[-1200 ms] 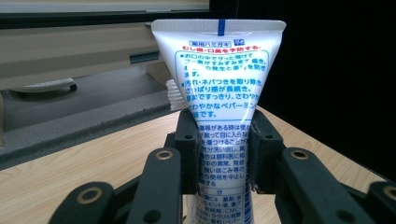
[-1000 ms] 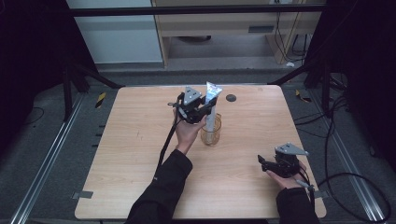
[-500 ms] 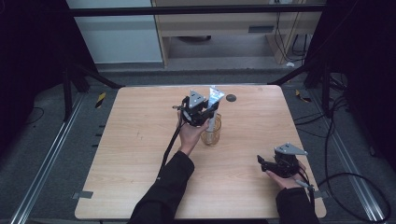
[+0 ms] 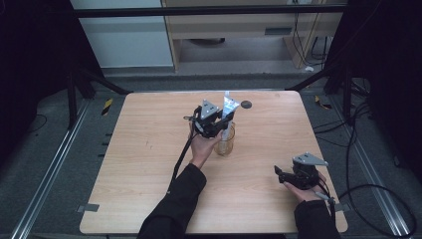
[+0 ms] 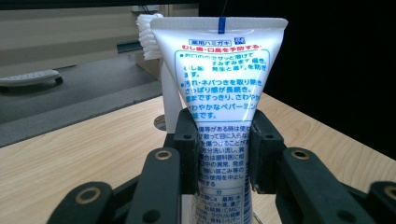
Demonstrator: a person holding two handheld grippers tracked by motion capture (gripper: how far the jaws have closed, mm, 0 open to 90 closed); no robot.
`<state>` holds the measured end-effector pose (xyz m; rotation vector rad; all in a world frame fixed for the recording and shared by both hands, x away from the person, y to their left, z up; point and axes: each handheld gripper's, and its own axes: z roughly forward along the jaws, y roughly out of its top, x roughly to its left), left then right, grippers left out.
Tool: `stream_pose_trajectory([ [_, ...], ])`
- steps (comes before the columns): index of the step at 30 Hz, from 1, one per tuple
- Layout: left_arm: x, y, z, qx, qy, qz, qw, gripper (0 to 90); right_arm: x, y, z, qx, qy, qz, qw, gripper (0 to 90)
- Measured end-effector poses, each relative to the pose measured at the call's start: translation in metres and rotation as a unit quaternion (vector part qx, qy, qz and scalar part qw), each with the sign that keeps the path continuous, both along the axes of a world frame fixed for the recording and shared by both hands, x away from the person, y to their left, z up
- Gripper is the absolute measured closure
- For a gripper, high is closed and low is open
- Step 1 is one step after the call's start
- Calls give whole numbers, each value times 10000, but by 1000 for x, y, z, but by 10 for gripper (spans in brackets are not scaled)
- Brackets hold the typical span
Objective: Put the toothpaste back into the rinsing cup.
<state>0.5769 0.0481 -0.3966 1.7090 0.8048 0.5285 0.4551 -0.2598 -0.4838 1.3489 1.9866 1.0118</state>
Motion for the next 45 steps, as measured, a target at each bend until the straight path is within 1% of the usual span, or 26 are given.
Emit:
stream_pose_trajectory([
  [5, -3, 2, -1, 14, -14, -50, 10000, 683, -1, 0, 0, 37, 28, -8, 10000, 240],
  [9, -4, 6, -2, 16, 6, -82, 10000, 681, 0, 0, 0, -8, -12, 15, 10000, 240],
  [16, -7, 11, -2, 43, 0, -103, 9999, 682, -1, 0, 1, 32, 21, -12, 10000, 240],
  [27, -10, 16, -3, 92, -44, -164, 9998, 687, -1, 0, 0, 2, -3, -14, 10000, 240],
  [31, -13, 18, -6, 202, -3, -192, 9996, 690, -1, 0, 1, 10, -6, -15, 10000, 240],
  [37, -18, 23, -9, 122, -25, -189, 9997, 690, -1, 0, 1, 2, -3, -19, 10000, 240],
  [45, -22, 28, -9, 107, -17, -179, 9998, 689, -2, 0, 1, 3, -17, -16, 10000, 240],
])
